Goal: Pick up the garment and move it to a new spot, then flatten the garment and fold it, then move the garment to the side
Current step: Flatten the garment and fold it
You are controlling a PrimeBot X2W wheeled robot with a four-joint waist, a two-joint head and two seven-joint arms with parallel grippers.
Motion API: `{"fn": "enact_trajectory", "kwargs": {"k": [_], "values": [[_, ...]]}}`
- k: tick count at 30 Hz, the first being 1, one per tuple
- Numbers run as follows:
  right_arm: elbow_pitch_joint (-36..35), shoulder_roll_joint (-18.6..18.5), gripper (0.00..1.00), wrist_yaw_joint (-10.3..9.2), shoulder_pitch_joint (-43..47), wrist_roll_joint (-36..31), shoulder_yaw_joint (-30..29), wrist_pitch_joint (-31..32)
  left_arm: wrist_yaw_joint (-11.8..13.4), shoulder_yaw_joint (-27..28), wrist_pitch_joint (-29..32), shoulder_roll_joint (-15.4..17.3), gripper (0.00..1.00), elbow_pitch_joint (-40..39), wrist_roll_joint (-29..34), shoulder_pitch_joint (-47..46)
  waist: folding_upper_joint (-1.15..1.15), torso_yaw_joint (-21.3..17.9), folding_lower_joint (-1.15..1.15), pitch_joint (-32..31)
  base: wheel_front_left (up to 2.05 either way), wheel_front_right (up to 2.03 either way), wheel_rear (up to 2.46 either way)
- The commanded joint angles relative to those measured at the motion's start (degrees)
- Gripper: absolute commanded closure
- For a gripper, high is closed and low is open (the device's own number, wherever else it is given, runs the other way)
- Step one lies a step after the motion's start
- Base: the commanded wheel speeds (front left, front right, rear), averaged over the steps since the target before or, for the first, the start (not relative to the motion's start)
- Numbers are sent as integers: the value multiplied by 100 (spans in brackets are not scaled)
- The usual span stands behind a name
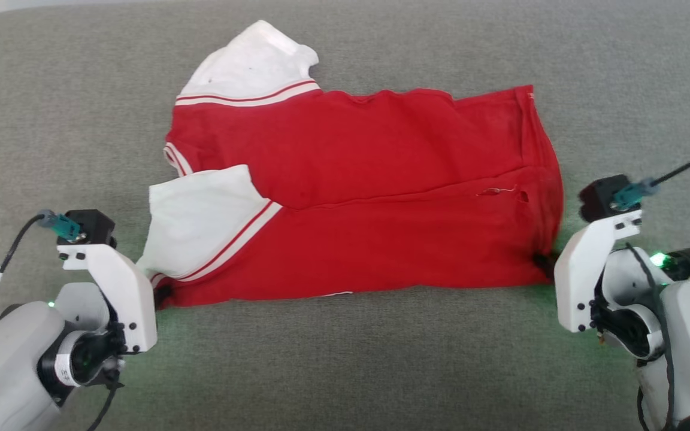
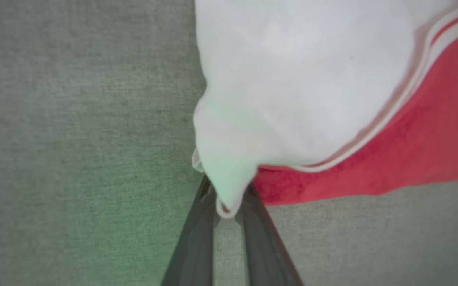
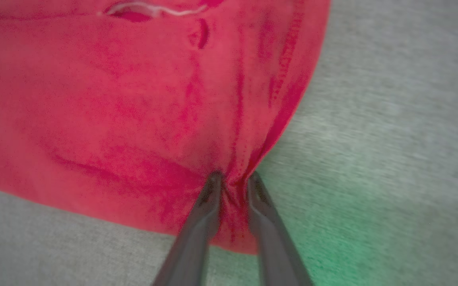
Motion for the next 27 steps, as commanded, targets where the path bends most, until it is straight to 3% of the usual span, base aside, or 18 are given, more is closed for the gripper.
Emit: {"fn": "enact_trajectory", "kwargs": {"k": [1, 10, 20, 23, 27], "values": [[330, 54, 100, 4, 217, 54, 187, 166, -70, -76, -2, -158, 100, 9, 26, 7, -1, 37, 0, -37, 0, 0, 0], [-167, -382, 100, 4, 188, 357, 123, 372, 40, -29, 11, 140, 100, -241, -22, 201, -1, 117, 0, -388, 0, 0, 0], [-1505, -698, 100, 4, 890, 536, -182, 1277, 869, 40, 54, 1055, 100, -1797, -146, 861, -1, 144, 0, -674, 0, 0, 0], [-1844, -733, 100, 4, 1188, 519, -363, 1531, 1093, 34, -19, 1185, 100, -2195, -198, 1082, -1, 157, 0, -668, 0, 0, 0], [-2089, -639, 100, 4, 1468, 490, -560, 1671, 1203, -13, -72, 1179, 100, -2363, -285, 1289, -1, 171, 0, -639, 0, 0, 0]]}}
